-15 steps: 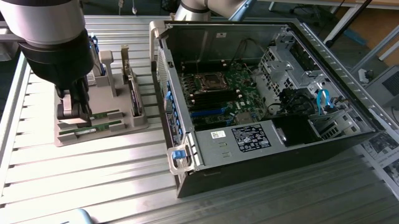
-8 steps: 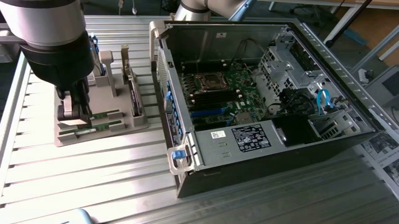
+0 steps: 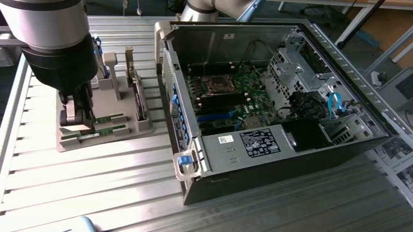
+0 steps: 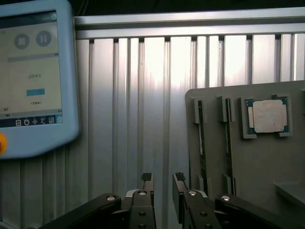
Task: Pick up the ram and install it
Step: 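Pick up the ram and move it above insertion slot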
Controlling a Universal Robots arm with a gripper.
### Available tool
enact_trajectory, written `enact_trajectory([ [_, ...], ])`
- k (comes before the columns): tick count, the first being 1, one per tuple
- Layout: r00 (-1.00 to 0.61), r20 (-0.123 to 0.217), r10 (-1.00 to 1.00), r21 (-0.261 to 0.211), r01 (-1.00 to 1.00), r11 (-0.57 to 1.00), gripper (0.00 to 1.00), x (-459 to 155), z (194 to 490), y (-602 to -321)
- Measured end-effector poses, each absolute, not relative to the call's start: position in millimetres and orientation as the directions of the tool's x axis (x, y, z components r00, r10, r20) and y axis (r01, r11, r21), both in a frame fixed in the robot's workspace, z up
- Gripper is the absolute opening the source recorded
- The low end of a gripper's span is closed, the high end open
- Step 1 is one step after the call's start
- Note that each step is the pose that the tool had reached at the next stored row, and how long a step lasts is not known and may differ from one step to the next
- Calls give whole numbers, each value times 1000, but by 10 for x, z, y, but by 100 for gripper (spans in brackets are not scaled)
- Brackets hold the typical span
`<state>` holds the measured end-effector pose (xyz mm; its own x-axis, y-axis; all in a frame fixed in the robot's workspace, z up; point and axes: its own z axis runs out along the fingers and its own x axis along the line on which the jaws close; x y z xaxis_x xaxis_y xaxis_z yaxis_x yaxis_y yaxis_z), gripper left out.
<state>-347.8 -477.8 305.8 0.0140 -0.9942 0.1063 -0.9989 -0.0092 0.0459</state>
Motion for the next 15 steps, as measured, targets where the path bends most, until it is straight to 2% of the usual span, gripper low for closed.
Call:
enact_trajectory([
  [15, 12, 114, -993, 32, -999, -9, 30, -3478, 2911, -4778],
])
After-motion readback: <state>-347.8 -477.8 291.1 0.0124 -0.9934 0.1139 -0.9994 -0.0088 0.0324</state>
